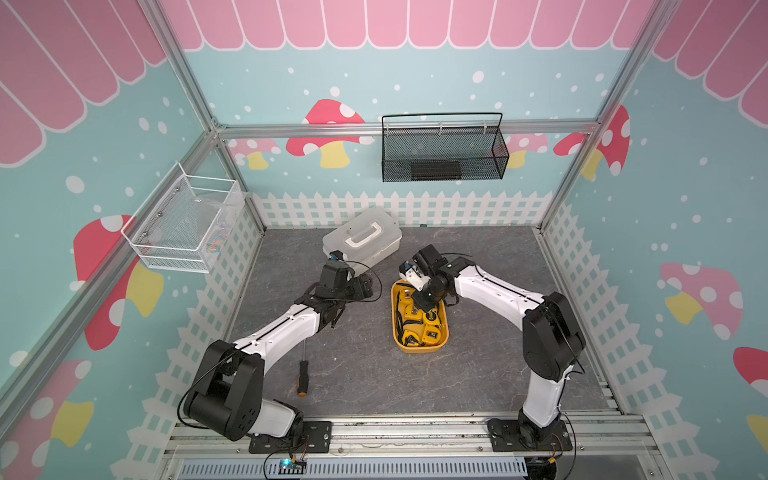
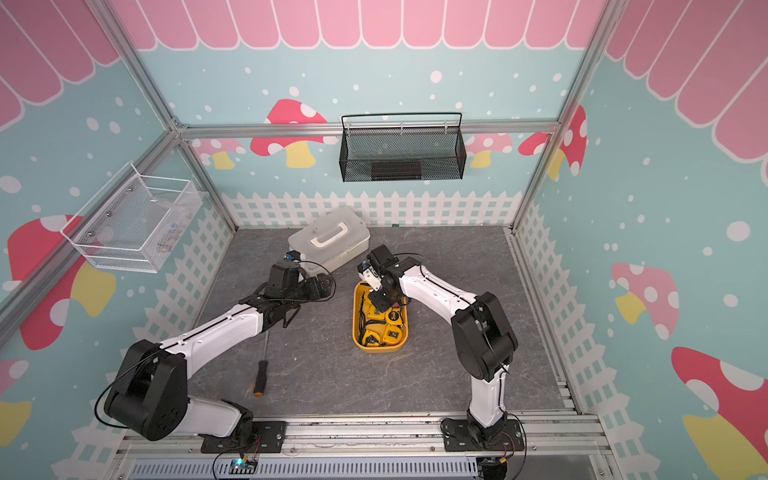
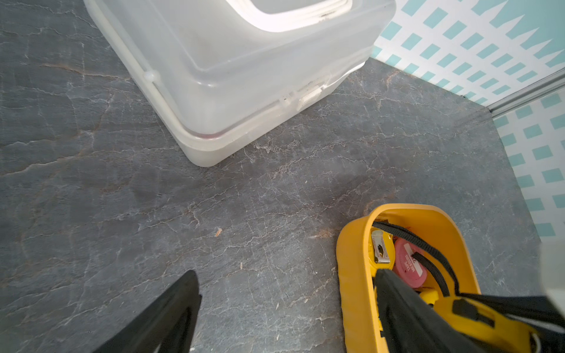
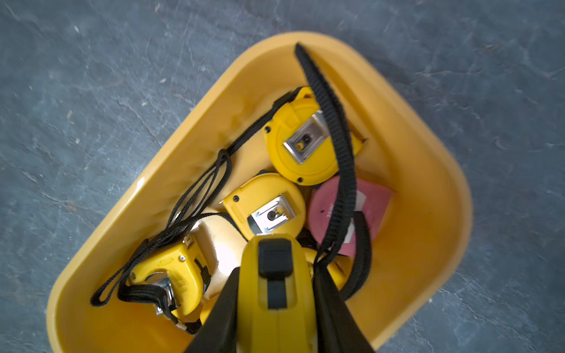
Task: Take the tape measure out of the storage box
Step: Place the tape measure at the center of the board.
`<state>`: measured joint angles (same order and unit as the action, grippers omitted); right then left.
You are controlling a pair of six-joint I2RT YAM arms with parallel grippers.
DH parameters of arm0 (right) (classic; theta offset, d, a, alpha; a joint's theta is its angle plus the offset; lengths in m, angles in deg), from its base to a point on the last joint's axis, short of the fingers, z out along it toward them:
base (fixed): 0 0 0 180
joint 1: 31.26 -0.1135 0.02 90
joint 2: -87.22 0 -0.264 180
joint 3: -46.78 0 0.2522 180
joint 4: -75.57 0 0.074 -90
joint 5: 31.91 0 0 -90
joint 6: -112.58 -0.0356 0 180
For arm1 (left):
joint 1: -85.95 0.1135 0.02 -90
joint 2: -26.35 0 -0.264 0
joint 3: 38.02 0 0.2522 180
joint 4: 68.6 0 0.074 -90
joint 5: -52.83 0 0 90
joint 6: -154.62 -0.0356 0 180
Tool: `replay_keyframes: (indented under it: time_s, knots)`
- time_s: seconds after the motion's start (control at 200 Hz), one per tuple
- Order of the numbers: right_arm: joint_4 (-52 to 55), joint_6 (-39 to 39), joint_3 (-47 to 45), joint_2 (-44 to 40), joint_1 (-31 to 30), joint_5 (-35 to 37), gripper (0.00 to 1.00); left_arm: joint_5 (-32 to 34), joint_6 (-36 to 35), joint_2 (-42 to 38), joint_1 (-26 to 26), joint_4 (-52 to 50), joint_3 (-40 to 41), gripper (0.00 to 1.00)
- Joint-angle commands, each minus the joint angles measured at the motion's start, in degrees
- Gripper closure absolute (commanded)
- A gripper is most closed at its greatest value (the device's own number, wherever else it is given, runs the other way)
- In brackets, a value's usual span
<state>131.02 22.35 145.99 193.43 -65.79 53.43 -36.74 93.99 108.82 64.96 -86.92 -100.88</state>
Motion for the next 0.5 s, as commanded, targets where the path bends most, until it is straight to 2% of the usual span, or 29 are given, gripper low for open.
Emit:
replay_keyframes:
  time_s: [0.0,0.235,0.495]
  knots:
    - [-1.81,-1.88,3.33,-3.94,3.73,-5.36,0.81,-0.29,-0.28,-0.31,0.47,-0.81,-0.91,0.09]
    - [-4.26,-5.10,3.72,-6.05,10.97,-8.78,0.82,-3.31,0.51,0.93,0.26,0.58,-0.98,0.10]
    - [-10.73,-13.03,-5.25,-9.12,20.17,-12.46,0.81,-4.90,0.21,1.62,-0.67,1.67,-1.09,0.10]
